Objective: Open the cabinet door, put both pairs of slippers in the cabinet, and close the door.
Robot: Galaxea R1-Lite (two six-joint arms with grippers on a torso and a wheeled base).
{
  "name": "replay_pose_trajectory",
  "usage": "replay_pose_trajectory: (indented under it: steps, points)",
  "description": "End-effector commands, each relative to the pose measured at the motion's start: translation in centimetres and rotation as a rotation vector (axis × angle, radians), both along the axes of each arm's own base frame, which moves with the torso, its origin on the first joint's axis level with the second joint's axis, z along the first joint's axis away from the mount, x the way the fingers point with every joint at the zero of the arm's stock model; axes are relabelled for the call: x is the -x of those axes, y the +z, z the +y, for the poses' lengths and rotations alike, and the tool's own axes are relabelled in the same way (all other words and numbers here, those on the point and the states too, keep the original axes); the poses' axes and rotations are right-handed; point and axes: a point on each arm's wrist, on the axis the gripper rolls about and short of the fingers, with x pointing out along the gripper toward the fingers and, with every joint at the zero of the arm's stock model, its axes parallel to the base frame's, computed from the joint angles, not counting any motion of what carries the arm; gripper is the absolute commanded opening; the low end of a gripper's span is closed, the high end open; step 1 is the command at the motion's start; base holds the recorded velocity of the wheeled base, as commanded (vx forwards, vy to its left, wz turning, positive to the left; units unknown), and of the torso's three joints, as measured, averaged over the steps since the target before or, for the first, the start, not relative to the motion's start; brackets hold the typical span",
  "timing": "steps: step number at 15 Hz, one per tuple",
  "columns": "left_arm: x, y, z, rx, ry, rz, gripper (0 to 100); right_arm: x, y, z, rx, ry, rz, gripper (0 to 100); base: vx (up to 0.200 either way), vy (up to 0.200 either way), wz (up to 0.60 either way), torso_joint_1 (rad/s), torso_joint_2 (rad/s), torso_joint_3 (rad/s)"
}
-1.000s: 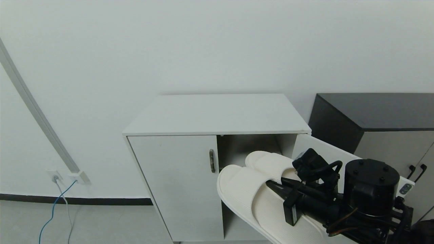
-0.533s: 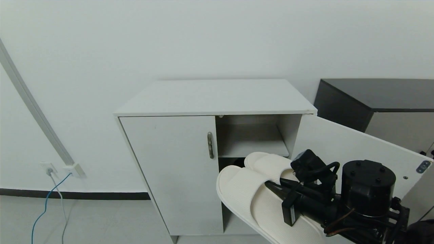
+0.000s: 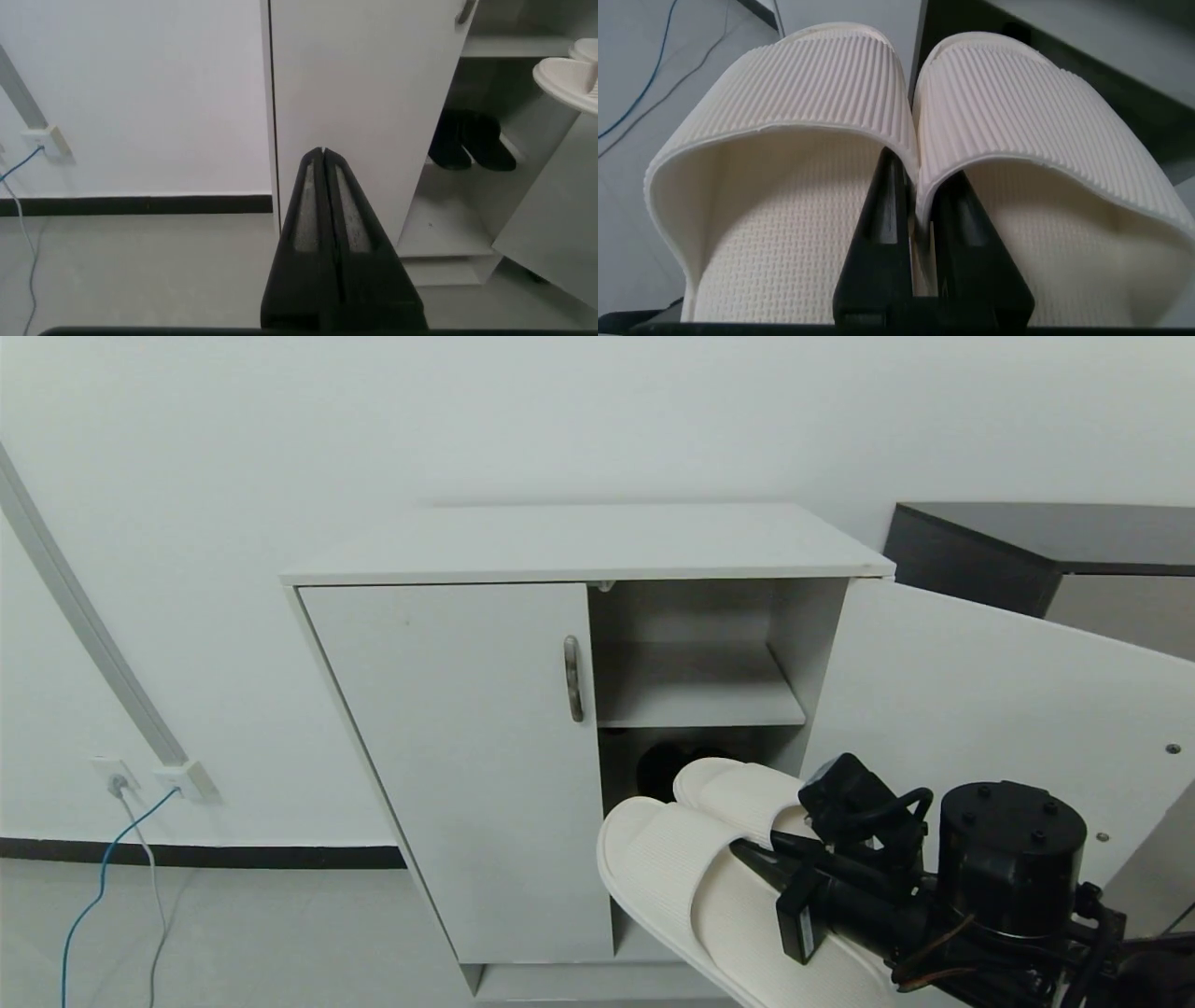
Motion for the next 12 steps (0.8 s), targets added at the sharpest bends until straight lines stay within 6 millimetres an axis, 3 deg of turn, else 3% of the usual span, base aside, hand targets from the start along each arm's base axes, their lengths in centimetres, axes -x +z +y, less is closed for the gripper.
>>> replay_pose_trajectory:
  steps: [1,6,12]
  points:
    - [-0.01,0.0,0.0,0.0,0.001,0.001,0,0.01,-0.05,0.03,0.002,0.001,0.001,0,0.0,0.0,0.0,-0.095,0.46,0.359]
    - [-0.01,0.0,0.0,0.0,0.001,0.001,0,0.03,-0.01,0.01,0.0,0.002,0.0,0,0.0,0.0,0.0,-0.048,0.44,0.391]
    - [-0.01,0.0,0.0,0.0,0.001,0.001,0,0.08,-0.01,0.07,0.002,0.004,-0.002,0,0.0,0.0,0.0,0.0,0.03,0.028]
